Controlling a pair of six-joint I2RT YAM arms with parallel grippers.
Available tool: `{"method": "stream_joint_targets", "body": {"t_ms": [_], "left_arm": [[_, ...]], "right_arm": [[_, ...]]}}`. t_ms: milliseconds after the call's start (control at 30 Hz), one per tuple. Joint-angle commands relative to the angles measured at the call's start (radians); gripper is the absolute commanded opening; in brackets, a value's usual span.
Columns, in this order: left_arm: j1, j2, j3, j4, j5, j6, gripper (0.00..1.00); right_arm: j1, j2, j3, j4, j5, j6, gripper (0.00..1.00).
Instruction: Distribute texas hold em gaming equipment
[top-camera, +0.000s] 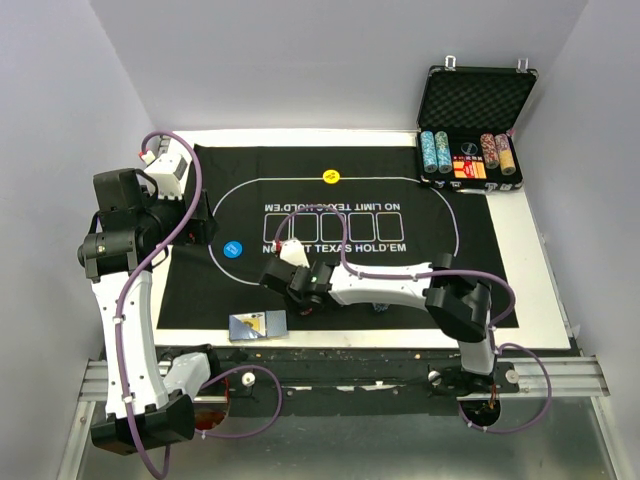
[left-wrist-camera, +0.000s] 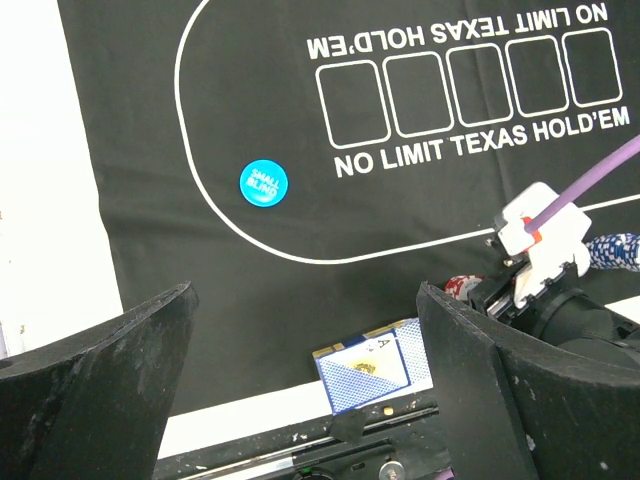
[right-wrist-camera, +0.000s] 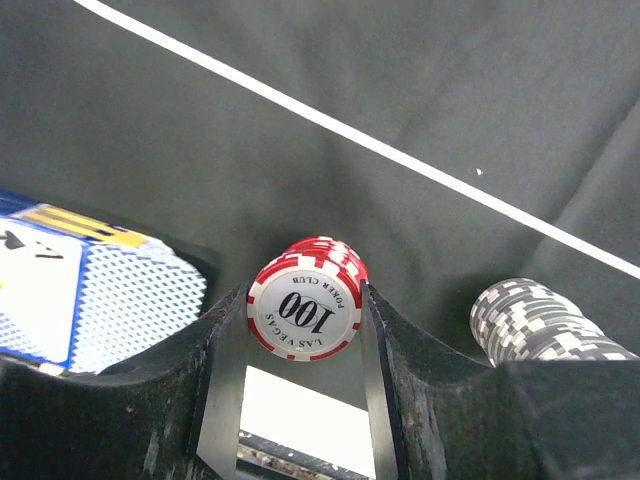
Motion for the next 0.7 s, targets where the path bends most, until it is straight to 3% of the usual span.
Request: {"method": "stream_joint_targets", "body": {"t_ms": [0, 233, 667], "left_arm": [[0.006, -0.012, -0.004, 0.017, -0.012, -0.002, 0.99], [0.008, -0.015, 0.004, 0.006, -0.012, -0.004, 0.99], [0.066, 0.05, 0.099, -0.023, -0.049, -0.056, 0.99]], "right_arm": [[0.004, -0.066, 0.081, -0.042, 0.032, -0.006, 0.43], [0.003, 0.005, 0.196, -0.049, 0.053, -0.079, 0.43], [-0.074, 0.426, 0.717, -0.046, -0.019, -0.239, 0.43]]}}
